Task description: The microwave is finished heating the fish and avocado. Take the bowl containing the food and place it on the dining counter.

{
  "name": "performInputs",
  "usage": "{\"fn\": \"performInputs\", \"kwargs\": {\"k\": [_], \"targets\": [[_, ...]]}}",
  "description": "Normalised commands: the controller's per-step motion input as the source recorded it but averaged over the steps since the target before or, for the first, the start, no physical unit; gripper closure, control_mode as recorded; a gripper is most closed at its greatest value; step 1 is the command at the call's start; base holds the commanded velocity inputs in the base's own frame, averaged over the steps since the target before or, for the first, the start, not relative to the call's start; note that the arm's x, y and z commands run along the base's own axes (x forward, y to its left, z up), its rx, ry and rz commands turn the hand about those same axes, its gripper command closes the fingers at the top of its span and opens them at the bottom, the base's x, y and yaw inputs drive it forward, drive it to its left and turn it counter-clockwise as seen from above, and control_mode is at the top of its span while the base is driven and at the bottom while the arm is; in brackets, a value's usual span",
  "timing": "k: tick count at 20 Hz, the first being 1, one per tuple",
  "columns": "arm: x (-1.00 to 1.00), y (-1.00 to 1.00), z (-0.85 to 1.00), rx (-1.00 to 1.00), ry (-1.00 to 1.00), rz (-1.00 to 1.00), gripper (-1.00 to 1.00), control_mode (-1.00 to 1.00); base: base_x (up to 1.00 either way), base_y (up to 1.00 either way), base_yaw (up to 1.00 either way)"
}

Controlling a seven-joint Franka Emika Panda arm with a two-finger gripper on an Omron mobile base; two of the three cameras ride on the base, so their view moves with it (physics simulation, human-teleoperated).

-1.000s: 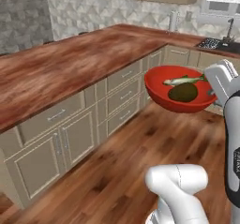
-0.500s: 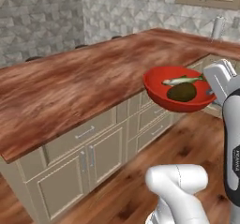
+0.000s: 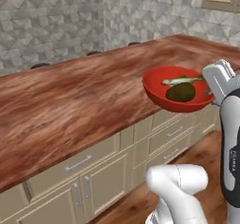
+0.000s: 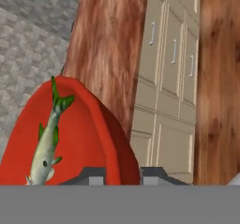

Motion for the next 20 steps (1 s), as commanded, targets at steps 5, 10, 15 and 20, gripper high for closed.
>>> {"fn": "performInputs", "kwargs": {"k": [5, 10, 15, 20], "targets": [[0.00, 0.00, 0.00, 0.00, 0.00, 0.00, 1.00, 1.00, 1.00, -0.45, 0.32], [0.40, 0.08, -0.18, -0.03, 0.06, 0.06, 1.00, -1.00, 0.60, -0.02, 0.15], [1.00, 0.52, -0.61, -0.15, 0.23, 0.03, 1.00, -1.00, 0.00, 0.00, 0.00], [1.00, 0.37, -0.73, -0.16, 0.18, 0.00, 1.00, -1.00, 0.00, 0.00, 0.00]]}}
